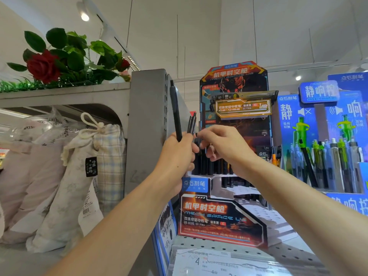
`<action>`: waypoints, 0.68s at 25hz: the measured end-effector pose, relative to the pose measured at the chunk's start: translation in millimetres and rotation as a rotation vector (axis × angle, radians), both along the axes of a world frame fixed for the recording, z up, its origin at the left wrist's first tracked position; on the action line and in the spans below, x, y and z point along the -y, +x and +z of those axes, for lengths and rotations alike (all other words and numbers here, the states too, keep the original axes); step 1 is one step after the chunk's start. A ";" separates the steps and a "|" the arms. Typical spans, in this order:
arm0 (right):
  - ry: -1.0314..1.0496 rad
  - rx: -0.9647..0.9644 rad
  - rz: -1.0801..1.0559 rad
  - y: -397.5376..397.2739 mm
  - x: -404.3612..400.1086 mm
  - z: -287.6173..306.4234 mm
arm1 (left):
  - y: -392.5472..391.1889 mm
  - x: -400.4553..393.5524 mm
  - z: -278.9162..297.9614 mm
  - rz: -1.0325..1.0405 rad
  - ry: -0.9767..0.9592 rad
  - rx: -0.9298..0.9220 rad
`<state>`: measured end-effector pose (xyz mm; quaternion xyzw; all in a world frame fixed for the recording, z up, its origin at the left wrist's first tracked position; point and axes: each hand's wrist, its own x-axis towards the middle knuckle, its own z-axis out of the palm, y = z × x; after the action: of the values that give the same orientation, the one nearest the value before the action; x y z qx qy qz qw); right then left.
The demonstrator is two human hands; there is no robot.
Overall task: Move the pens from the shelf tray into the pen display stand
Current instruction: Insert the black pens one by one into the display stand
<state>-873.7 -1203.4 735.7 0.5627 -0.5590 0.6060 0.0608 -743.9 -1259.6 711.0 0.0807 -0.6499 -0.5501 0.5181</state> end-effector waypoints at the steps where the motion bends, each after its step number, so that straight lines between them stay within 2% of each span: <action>1: -0.009 0.071 0.125 1.5 -5.0 -0.9 | -2.0 -0.3 -0.6 -0.014 -0.005 0.018; 3: 0.022 0.070 0.223 2.7 -10.8 -4.3 | -7.6 -2.3 -2.3 -0.029 -0.032 0.066; 6: 0.025 0.046 0.189 3.4 -12.9 -3.6 | -13.1 -6.3 -3.8 -0.026 -0.061 0.098; 9: -0.058 0.095 0.139 -0.7 -14.7 4.2 | -13.2 -6.7 -5.9 0.034 -0.101 0.100; 13: -0.184 0.126 0.062 -13.5 -18.4 8.9 | -5.0 -4.1 -3.6 0.182 -0.198 -0.047; 15: -0.154 0.045 -0.021 -17.5 -15.5 3.5 | 0.9 -7.1 0.2 0.102 -0.134 -0.109; 17: -0.130 -0.017 -0.096 -20.3 -11.6 -1.5 | 5.4 -10.8 2.0 0.022 -0.032 -0.084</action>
<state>-894.0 -1191.7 734.2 0.5351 -0.5443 0.6326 0.1310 -738.5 -1248.8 713.0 0.0562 -0.6352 -0.5371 0.5522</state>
